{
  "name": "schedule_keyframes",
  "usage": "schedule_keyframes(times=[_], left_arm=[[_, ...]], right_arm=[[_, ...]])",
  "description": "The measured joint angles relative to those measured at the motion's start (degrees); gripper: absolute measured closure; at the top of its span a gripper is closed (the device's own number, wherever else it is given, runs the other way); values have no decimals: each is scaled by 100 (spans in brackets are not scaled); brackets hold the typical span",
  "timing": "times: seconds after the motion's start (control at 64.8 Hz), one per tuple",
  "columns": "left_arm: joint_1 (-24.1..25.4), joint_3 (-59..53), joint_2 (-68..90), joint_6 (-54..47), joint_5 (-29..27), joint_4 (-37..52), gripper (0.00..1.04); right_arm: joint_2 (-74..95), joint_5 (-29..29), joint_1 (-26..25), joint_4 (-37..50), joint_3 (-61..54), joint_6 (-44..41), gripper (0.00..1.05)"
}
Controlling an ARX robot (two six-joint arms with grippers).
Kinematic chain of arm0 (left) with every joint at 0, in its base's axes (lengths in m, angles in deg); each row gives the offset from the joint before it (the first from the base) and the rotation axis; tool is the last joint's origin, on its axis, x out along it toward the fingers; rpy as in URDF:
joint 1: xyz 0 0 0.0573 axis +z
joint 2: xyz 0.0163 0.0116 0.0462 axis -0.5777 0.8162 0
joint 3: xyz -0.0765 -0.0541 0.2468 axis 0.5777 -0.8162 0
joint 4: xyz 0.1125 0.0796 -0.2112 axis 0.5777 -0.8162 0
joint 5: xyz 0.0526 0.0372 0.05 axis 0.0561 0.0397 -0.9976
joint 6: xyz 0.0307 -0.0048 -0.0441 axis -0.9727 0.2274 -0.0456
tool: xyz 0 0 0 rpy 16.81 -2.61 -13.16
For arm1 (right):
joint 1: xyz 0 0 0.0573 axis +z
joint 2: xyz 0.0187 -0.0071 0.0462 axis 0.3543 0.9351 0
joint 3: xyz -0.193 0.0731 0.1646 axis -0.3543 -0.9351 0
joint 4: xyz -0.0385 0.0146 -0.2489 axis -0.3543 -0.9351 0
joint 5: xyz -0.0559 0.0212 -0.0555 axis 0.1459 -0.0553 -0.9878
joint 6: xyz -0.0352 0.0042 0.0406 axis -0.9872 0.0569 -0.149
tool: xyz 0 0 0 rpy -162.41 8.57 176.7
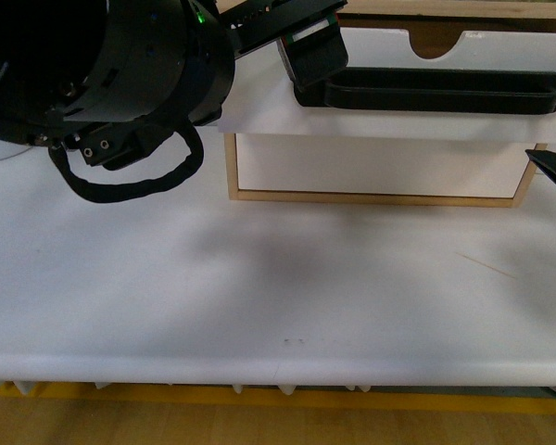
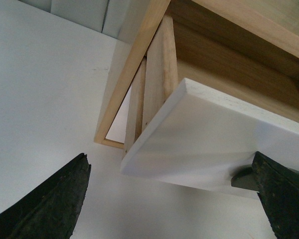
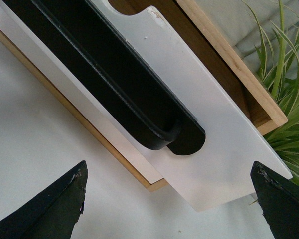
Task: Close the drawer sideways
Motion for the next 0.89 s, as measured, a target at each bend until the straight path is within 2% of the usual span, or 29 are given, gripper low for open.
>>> schedule_keyframes(times=[0.895], left_arm=[[385, 1576, 1335, -31, 577, -323, 6]], right_arm=[[2358, -149, -177, -35, 2341, 109, 9]])
